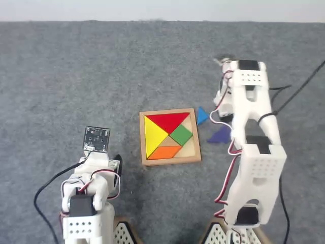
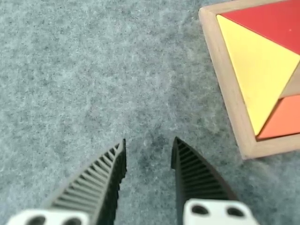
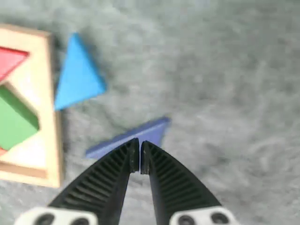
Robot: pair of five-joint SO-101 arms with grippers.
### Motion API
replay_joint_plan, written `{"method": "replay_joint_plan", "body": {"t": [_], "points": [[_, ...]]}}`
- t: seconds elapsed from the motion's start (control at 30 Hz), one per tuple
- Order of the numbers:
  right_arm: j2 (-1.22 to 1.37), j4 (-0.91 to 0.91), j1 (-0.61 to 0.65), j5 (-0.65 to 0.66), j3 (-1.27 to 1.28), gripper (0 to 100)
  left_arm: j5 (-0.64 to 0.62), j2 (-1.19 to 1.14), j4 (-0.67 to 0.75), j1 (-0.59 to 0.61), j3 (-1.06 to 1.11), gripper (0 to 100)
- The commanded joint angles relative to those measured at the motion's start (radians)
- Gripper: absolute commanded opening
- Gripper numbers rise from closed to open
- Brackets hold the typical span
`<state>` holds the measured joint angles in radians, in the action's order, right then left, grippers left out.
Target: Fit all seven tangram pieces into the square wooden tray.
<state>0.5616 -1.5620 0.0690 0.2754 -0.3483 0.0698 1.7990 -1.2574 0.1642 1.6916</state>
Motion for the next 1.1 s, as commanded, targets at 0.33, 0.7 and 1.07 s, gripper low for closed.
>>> {"method": "replay_joint_plan", "body": {"t": [0.33, 0.7, 1.07], "points": [[-0.621, 0.472, 0.110, -0.427, 0.769, 6.3, 0.006, 0.028, -0.009, -0.002, -0.008, 15], [-0.521, 0.504, 0.101, -0.930, 0.773, 28.5, 0.006, 0.028, -0.009, -0.002, -0.008, 15], [-0.344, 0.498, 0.068, -0.931, 0.681, 24.2, 0.006, 0.028, -0.009, -0.002, -0.008, 15]]}}
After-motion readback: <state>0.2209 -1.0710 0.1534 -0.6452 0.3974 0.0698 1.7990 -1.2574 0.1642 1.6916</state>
